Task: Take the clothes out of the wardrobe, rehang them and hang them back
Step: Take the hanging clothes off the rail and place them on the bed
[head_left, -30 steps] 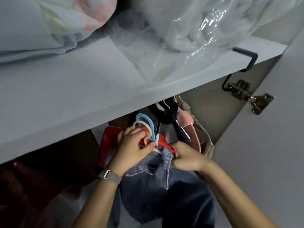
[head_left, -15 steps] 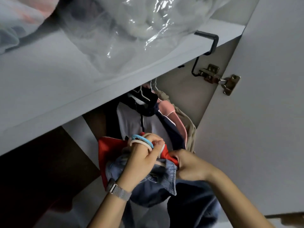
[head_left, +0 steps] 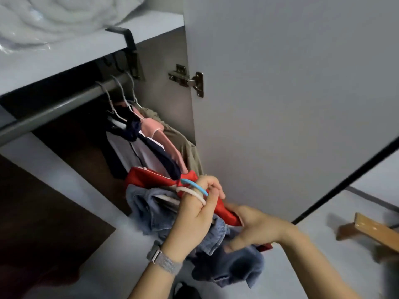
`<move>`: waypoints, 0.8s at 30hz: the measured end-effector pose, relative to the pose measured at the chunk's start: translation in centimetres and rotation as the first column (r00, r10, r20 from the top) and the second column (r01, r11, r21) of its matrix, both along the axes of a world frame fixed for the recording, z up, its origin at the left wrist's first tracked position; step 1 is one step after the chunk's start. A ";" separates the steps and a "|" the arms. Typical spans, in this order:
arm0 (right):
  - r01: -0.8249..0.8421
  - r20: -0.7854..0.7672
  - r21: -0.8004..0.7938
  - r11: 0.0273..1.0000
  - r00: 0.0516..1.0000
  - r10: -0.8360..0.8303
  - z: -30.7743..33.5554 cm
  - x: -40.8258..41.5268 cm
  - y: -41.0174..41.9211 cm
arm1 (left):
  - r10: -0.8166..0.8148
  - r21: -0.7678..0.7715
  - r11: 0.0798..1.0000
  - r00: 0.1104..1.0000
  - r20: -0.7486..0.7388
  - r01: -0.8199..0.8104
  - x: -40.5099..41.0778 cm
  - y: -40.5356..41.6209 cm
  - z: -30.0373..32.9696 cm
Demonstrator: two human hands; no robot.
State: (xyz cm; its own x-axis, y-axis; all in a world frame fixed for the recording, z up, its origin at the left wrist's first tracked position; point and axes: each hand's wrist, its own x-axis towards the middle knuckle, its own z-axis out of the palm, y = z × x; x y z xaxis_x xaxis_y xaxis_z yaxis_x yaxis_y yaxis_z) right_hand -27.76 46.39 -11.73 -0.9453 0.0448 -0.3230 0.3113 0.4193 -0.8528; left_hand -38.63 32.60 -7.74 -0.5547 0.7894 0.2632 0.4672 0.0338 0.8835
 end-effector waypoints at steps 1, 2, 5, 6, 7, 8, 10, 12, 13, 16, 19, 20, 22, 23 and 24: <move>0.023 0.009 -0.046 0.999 1.000 -0.023 0.4 2.3 0.5 | -0.030 -0.007 1.000 0.999 -0.019 0.030 1.7 0.8 0.1; 0.062 0.017 -0.072 0.996 0.998 -0.061 0.6 4.6 0.9 | -0.057 -0.018 0.998 0.998 -0.033 0.056 3.3 1.7 0.1; 0.259 0.028 -0.080 0.962 0.966 -0.258 0.5 11.1 2.0 | -0.141 -0.031 0.990 0.989 -0.040 0.140 8.4 4.1 0.3; 0.320 0.022 -0.063 0.945 0.948 -0.319 0.4 13.3 2.3 | -0.179 -0.027 0.984 0.983 -0.031 0.178 10.2 4.9 0.3; 0.367 0.013 -0.032 0.930 0.930 -0.367 0.1 15.4 2.7 | -0.223 -0.022 0.975 0.974 -0.039 0.222 12.0 5.6 0.3; 0.410 0.006 0.018 0.912 0.912 -0.410 -0.2 17.5 3.0 | -0.269 -0.023 0.963 0.961 -0.063 0.268 13.8 6.4 0.3; 0.503 -0.017 0.121 0.856 0.863 -0.505 -0.3 22.1 3.6 | -0.363 -0.047 0.932 0.925 -0.115 0.360 17.7 8.1 0.2; 0.588 -0.052 0.186 0.788 0.806 -0.589 0.0 26.4 4.1 | -0.438 -0.068 0.899 0.888 -0.144 0.432 21.3 9.9 0.2; 0.630 -0.059 0.213 0.747 0.772 -0.633 0.3 28.6 4.2 | -0.471 -0.071 0.882 0.869 -0.150 0.466 23.1 10.8 0.2; 0.750 -0.071 0.277 0.601 0.640 -0.765 0.9 34.9 4.3 | -0.577 -0.087 0.817 0.812 -0.088 0.571 28.5 13.2 0.3; 0.840 -0.084 0.342 0.421 0.474 -0.877 0.4 40.8 3.8 | -0.688 -0.099 0.721 0.725 0.013 0.686 33.5 15.2 0.0; 0.862 -0.087 0.360 0.358 0.413 -0.906 0.0 42.5 3.4 | -0.725 -0.097 0.683 0.688 0.029 0.724 35.0 15.7 -0.3; 0.891 -0.103 0.390 0.232 0.293 -0.951 -0.7 45.5 2.5 | -0.799 -0.079 0.590 0.595 0.089 0.804 37.9 16.5 -0.7; 0.901 -0.111 0.400 0.170 0.231 -0.966 -1.0 46.9 2.0 | -0.835 -0.073 0.534 0.539 0.114 0.842 39.3 17.0 -0.9; 0.908 -0.120 0.403 0.111 0.172 -0.978 -1.3 48.2 1.4 | -0.866 -0.073 0.480 0.486 0.119 0.874 40.7 17.5 -1.2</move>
State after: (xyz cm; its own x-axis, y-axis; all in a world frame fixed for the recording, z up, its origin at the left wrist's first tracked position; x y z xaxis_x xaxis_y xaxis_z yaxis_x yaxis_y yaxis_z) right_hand 20.44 47.84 -13.04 0.0006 0.9869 -0.1615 0.7592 -0.1056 -0.6422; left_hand 2.10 50.14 -8.93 0.4223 0.8961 0.1366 0.2620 -0.2649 0.9280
